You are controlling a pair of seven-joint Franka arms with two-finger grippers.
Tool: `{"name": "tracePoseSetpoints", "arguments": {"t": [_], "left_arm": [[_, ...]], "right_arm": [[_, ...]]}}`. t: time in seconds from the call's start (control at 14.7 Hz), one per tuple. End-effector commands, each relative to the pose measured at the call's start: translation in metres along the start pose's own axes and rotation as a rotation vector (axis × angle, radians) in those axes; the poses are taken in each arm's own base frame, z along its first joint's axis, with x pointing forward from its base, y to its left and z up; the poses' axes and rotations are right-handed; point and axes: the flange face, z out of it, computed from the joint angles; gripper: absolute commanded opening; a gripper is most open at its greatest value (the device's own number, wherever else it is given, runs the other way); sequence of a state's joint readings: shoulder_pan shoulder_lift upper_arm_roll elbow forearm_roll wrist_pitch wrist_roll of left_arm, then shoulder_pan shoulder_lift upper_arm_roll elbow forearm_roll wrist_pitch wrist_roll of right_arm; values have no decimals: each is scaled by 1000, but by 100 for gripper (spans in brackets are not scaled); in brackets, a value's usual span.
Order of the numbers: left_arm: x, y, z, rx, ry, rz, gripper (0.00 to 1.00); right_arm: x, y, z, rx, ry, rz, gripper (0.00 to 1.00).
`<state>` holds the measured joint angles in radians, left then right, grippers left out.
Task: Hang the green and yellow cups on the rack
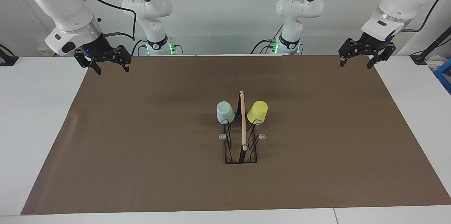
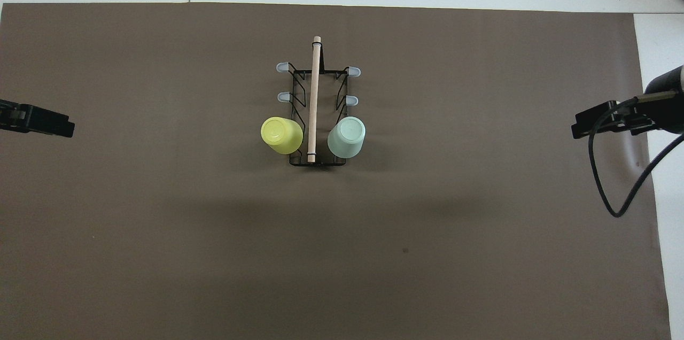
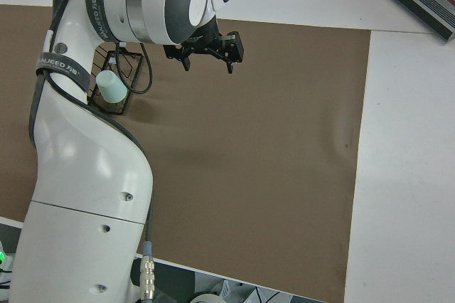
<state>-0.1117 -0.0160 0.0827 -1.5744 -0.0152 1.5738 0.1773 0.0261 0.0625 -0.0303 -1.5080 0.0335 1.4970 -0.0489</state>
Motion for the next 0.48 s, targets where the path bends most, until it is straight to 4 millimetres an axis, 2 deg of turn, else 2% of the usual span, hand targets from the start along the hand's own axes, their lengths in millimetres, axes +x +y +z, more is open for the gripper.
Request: {"name": "tracePoseSetpoints", "arguments": {"t": [0.0,0.41], "left_arm": [[-1,-1,-3,22,-10,24,100],[-2,-4,-2,20,-10,18,100]], "right_arm": [[3,2,-3,-20,-9,17,100],[3,5,-3,-21,-9,20,100]]}}
